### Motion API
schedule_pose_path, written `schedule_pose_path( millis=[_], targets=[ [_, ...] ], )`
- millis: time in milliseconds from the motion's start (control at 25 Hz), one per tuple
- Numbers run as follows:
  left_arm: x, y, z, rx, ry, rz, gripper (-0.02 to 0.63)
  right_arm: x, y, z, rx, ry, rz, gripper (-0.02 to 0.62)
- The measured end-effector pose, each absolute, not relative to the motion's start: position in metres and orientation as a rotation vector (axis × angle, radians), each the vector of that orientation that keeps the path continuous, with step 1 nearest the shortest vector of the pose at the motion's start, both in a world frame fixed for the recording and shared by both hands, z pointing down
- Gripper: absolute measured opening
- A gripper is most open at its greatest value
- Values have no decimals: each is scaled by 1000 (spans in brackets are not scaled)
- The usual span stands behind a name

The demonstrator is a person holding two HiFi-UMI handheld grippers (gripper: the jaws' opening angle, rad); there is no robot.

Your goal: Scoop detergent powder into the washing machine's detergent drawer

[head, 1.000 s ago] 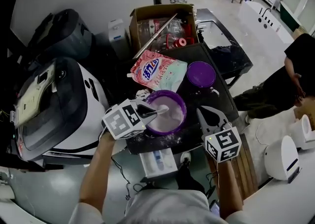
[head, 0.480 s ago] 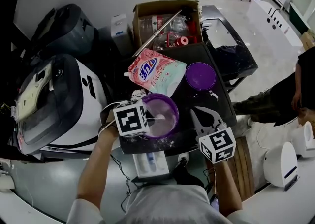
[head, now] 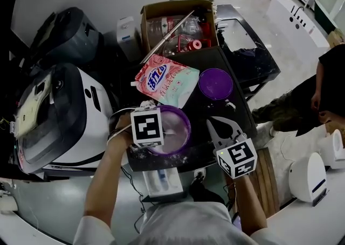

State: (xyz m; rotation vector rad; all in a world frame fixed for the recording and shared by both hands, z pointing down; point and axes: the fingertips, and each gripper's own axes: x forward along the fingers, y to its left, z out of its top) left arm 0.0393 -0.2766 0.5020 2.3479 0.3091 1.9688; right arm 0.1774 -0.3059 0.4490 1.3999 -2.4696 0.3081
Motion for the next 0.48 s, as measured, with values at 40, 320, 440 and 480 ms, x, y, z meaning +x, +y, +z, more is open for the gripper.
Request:
schedule_pose_path(
  millis=[40, 320, 440, 480],
  targets=[
    [40, -277, 502, 2348, 325, 1983, 15, 178, -306, 449, 1406, -2465, 310, -3],
    [47, -272, 504, 2309, 470, 2009, 15, 183, -308, 452, 1443, -2435, 317, -3],
    [49, -269, 503, 2299, 512, 2000, 15, 184, -306, 454, 1454, -2424, 321, -3],
    [50, -268, 503, 2298, 528, 1994, 15, 184, -306, 454, 1457, -2421, 323, -3]
  ],
)
